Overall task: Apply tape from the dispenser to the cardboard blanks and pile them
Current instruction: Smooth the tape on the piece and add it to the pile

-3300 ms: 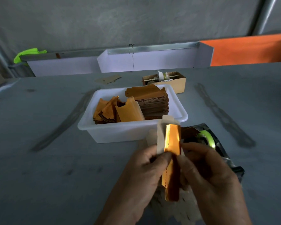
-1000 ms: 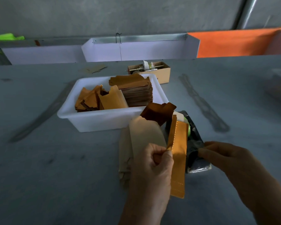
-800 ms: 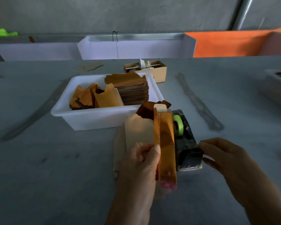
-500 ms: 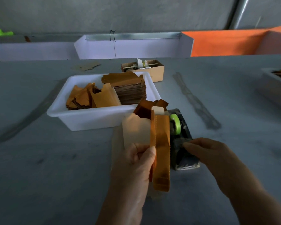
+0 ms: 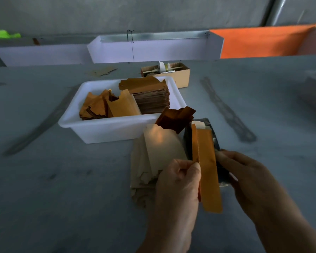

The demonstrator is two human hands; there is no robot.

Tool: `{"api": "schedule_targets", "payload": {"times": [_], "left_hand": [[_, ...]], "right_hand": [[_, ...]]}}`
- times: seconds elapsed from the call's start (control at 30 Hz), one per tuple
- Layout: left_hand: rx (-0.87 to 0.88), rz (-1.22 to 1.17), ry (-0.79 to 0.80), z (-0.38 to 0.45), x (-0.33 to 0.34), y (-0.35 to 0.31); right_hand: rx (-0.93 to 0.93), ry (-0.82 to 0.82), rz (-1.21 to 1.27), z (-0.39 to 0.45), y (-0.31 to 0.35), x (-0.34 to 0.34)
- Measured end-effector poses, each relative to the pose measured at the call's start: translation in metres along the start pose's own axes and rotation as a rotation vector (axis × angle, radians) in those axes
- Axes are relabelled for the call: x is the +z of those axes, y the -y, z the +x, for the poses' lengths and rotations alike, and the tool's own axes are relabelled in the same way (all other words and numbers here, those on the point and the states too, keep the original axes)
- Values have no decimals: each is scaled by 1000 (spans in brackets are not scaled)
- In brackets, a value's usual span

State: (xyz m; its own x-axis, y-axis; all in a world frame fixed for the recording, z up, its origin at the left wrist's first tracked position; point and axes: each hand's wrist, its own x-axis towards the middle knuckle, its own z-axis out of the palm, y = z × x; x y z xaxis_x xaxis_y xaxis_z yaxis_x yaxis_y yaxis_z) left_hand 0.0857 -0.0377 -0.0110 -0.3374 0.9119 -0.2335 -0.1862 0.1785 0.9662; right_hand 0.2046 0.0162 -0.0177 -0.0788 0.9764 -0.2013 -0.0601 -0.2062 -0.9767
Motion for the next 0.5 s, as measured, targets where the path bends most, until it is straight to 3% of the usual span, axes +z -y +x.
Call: {"api": "schedule_targets", "payload": {"times": [0.1, 0.27, 0.5], "left_hand": [[-31, -46, -7, 2, 3, 3], [-21, -51, 7, 1, -2, 6], [87, 99, -14, -1, -3, 11]], "right_hand": [[8, -34, 137, -2, 2, 2], [-164, -206, -303, -12, 1, -2], [-224, -251, -449, -28, -19, 5]]}}
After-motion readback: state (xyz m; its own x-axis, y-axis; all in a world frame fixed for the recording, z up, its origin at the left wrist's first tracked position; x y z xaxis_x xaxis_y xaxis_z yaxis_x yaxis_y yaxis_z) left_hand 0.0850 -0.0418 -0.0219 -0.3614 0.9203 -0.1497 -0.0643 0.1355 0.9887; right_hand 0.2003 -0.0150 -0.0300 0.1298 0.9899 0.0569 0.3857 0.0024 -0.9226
